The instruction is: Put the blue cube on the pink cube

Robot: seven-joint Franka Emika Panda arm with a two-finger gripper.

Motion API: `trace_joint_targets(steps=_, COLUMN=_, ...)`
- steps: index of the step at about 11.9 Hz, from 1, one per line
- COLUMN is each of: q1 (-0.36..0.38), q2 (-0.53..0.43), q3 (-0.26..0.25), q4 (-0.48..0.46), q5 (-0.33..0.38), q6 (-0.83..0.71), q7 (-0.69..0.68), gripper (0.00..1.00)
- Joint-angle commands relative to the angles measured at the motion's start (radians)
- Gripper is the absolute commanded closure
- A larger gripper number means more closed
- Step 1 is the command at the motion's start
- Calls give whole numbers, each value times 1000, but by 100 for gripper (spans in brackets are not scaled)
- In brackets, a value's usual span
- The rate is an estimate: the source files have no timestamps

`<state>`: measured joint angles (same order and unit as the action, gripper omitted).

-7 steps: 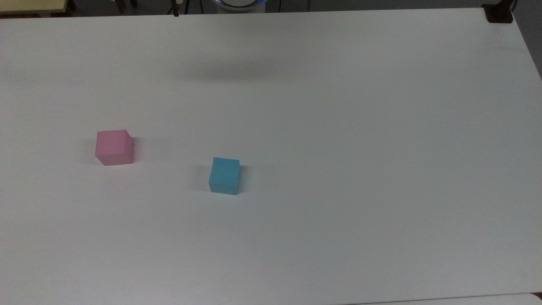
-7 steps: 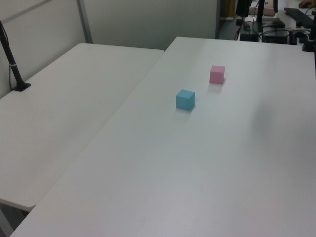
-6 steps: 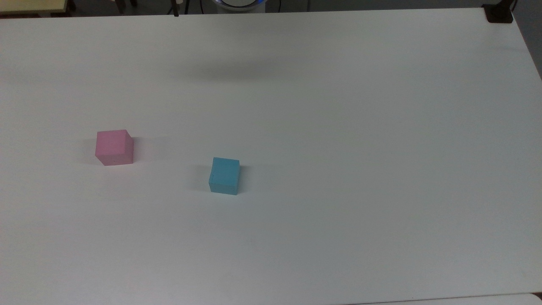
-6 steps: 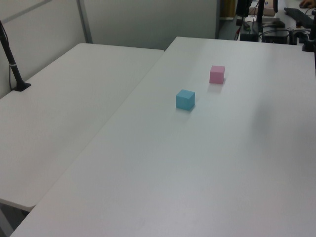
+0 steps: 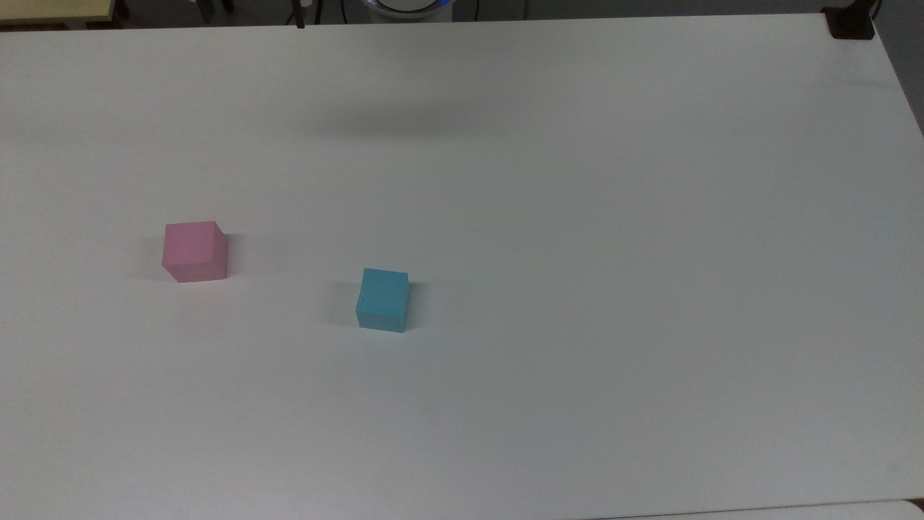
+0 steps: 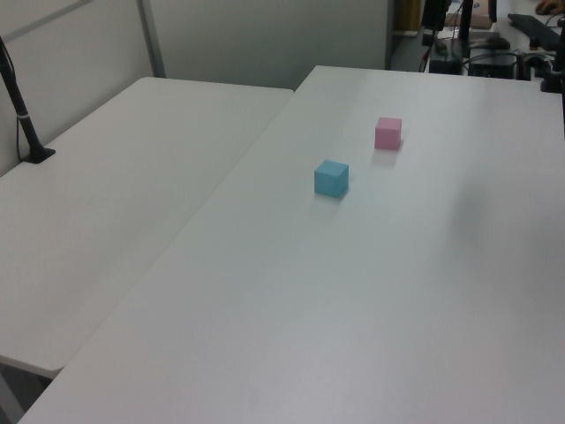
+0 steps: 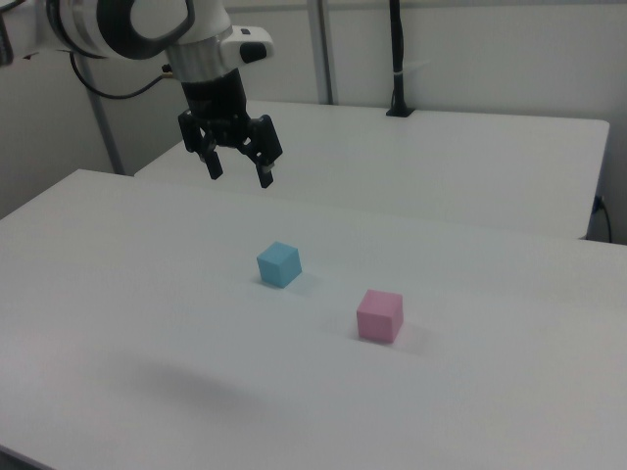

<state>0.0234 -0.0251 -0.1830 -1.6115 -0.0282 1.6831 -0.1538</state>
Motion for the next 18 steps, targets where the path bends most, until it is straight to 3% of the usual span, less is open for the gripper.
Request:
trace_joint_targets(steps=1, q1=12, q2=-16, q3=-12, q4=-28, q5=-2, q6=24, q7=-23, gripper=0)
trace_joint_targets(steps=3, q1=13, q2=-6, q3=-12, q4=-28, q5=-7, q6=23, q7=-55, gripper=0)
trace_joint_targets(steps=6, q1=12, q2=22, q3=-12, q4=-33, q5=-15, q6=26, q7=-266, gripper=0)
trace_joint_targets(steps=9, q1=19, q2=92, q3=-12, q4=-18, q5=-7, q6=71, q7=-239, gripper=0)
trace_joint_targets(steps=15, q1=111, q2=273, q3=-4, q4=-21, q5=77, q6=298, q7=176, gripper=0)
trace_joint_targets(steps=18, q1=144, q2=358, q3=-4, q4=-15, q5=76, q6=406, q7=276, gripper=0)
